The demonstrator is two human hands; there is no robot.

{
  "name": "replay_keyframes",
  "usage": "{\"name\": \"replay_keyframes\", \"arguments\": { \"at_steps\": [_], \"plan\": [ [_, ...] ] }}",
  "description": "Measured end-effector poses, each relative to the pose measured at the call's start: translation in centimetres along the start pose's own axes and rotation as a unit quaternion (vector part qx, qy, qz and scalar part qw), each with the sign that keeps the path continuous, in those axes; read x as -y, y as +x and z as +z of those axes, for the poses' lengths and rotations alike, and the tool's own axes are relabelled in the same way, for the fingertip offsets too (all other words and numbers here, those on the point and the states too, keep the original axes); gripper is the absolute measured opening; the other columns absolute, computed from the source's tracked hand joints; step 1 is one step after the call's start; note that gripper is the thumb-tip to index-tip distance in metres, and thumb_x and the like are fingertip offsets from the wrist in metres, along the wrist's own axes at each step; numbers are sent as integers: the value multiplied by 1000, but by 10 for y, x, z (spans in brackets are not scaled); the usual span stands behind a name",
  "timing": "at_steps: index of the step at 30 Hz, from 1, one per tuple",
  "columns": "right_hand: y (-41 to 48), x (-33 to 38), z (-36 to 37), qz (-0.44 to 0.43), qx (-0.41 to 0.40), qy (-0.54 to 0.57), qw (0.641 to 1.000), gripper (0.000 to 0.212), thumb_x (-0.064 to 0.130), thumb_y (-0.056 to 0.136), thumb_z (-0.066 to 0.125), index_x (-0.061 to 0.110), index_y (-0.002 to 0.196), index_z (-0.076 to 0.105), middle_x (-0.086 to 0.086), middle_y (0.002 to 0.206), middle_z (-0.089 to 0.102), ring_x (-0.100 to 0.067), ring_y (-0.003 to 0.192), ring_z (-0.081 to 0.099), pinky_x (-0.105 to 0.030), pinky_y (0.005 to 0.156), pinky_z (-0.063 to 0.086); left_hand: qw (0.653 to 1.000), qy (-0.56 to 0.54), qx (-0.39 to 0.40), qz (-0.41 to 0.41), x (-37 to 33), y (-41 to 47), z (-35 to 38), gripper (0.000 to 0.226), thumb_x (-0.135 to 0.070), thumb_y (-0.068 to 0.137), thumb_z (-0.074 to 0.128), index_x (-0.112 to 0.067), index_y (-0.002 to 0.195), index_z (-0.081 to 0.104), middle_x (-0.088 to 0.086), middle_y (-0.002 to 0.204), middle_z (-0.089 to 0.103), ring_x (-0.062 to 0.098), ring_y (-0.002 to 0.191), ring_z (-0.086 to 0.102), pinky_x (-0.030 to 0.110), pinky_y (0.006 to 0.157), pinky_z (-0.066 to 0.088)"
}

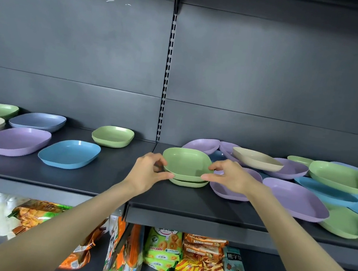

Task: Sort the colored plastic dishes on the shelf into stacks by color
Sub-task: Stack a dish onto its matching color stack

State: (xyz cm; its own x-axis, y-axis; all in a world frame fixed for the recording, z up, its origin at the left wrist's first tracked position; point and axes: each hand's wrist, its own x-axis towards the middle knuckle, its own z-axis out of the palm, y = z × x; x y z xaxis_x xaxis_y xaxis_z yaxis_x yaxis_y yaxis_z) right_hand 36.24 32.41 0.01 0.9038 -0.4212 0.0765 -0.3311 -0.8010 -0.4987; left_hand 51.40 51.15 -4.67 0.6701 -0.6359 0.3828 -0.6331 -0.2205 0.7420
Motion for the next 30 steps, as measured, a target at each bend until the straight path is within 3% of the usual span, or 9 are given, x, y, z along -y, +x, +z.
{"name": "replay_keyframes", "arguments": {
  "at_steps": [4, 8, 11, 14, 17, 22, 26, 28, 30],
  "plan": [
    [4, -2, 3, 1, -11, -5, 1000, 54, 45, 82, 68, -2, 107, 64, -17, 110, 64, -35, 109, 53, -37, 93, 42, 1000, -18, 10, -9, 4, -1, 4, 30, -21, 72, 81, -15, 91, 59, 5, 104, 55, 20, 84, 68, 18, 78, 53],
    [4, -1, 5, -11, -13, -24, 1000, 55, 46, 78, 72, 3, 111, 66, -8, 109, 66, -27, 104, 55, -30, 87, 42, 999, -32, 33, -15, 7, -5, 5, 32, -21, 73, 81, -16, 94, 57, 3, 110, 56, 16, 90, 67, 16, 78, 51],
    [3, 2, 7, -14, -14, -25, 999, 56, 43, 75, 76, 5, 114, 66, -10, 113, 67, -26, 107, 59, -33, 95, 45, 998, -50, 23, -16, 7, -6, 3, 30, -18, 72, 81, -19, 89, 56, 5, 112, 59, 17, 89, 68, 29, 85, 55],
    [5, 7, 12, -26, -18, -18, 999, 49, 37, 75, 78, 2, 109, 67, -13, 104, 70, -29, 102, 61, -38, 95, 46, 998, -59, 10, -20, 9, -10, -3, 30, -16, 72, 81, -21, 88, 56, 6, 112, 58, 18, 90, 69, 37, 88, 54],
    [6, 15, 17, -39, -24, -7, 999, 48, 35, 75, 78, 0, 106, 68, -16, 101, 70, -30, 100, 62, -42, 94, 47, 998, -56, 8, -28, 15, -12, -12, 32, -17, 72, 81, -21, 91, 56, 7, 112, 61, 16, 91, 68, 32, 87, 54],
    [13, 38, 35, -47, -35, 19, 998, 48, 38, 74, 79, 5, 109, 69, -10, 103, 70, -26, 101, 62, -37, 95, 47, 999, -19, -6, -30, 32, -15, -38, 37, -23, 72, 81, -17, 102, 59, 8, 103, 66, 10, 86, 66, 3, 66, 44],
    [25, 58, 48, -44, -33, 53, 997, 50, 39, 76, 77, 5, 112, 67, -4, 94, 65, -14, 88, 58, -22, 80, 44, 999, -8, -13, -36, 48, -12, -63, 53, -27, 72, 82, -15, 118, 58, 3, 102, 68, 11, 92, 65, 6, 74, 44],
    [28, 66, 54, -47, -42, 72, 995, 46, 38, 78, 75, -1, 101, 68, -18, 85, 63, -13, 73, 47, -25, 70, 38, 999, -20, -10, -33, 54, -9, -73, 57, -29, 74, 79, -15, 124, 56, 3, 104, 69, 11, 96, 65, 15, 84, 45],
    [30, 69, 61, -50, -56, 83, 994, 45, 40, 78, 75, -1, 95, 67, -19, 80, 62, -16, 71, 46, -30, 71, 39, 1000, -14, -7, -26, 59, -7, -81, 55, -32, 78, 75, -15, 127, 56, 4, 106, 68, 11, 99, 63, 14, 84, 40]
  ]
}}
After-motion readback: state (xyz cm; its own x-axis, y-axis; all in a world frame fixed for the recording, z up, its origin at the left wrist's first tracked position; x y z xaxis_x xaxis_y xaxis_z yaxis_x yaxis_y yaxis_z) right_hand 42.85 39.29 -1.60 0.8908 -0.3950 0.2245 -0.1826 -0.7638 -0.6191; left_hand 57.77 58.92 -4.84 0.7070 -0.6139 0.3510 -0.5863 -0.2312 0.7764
